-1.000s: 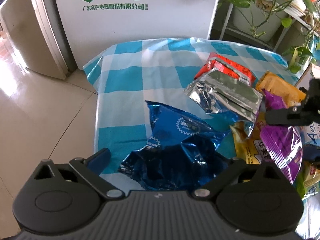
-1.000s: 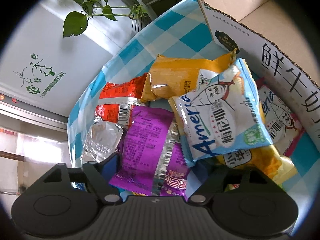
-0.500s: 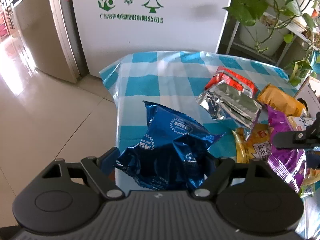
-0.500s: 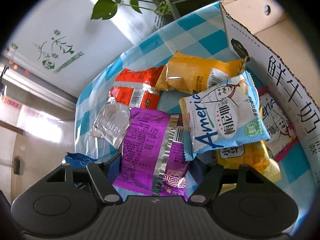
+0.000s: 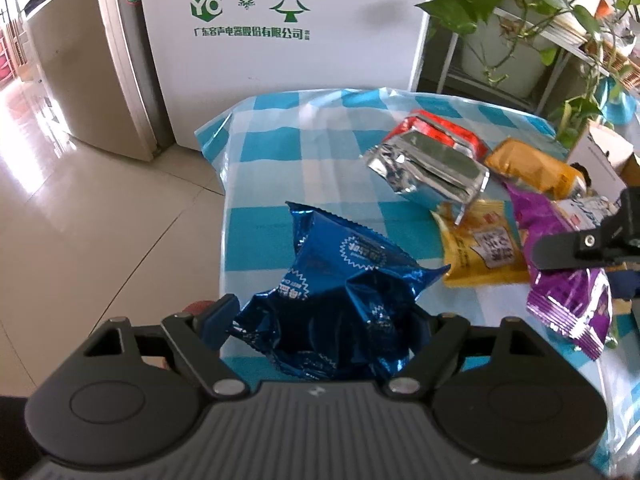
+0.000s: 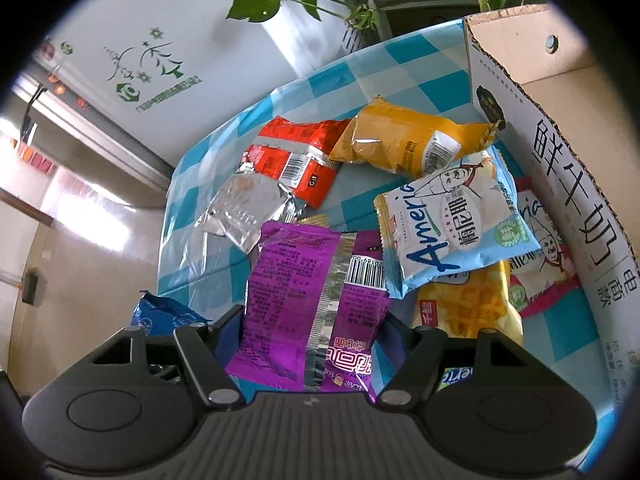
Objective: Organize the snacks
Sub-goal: 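Lift both held bags and carry them over the cardboard box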
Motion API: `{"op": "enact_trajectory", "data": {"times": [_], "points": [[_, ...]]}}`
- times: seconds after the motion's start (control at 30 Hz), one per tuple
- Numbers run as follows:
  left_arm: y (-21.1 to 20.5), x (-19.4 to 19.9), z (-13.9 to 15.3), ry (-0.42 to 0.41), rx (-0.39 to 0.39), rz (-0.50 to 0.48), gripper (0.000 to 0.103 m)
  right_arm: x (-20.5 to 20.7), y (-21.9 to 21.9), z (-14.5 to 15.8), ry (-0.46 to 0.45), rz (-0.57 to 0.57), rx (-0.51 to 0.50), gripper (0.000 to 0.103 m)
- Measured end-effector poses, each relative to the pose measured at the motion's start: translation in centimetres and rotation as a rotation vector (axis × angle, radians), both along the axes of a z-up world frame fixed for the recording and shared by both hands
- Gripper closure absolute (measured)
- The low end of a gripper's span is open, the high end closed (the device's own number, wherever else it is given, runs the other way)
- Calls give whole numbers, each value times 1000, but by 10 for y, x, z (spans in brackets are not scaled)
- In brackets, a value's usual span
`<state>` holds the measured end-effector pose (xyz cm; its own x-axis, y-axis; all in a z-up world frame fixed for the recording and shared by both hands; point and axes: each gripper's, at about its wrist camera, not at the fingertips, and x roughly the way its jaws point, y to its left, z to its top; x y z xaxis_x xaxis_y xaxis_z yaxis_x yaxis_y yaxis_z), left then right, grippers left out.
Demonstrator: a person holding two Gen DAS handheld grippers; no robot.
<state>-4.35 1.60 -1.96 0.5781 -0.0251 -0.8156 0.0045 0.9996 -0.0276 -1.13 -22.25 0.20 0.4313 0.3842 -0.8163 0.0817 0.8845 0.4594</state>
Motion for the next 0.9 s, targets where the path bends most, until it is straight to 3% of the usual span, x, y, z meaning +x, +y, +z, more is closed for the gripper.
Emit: {"op": "enact_trajectory", "data": {"times": [0.37,0.9], "points": [[-9,-16,13,-14,-30,13,20,-16,-5,21,-65,56,2,27],[-23,-32,37,-68,-35,6,20,-36,-33,43,-123,64,90,27]]}}
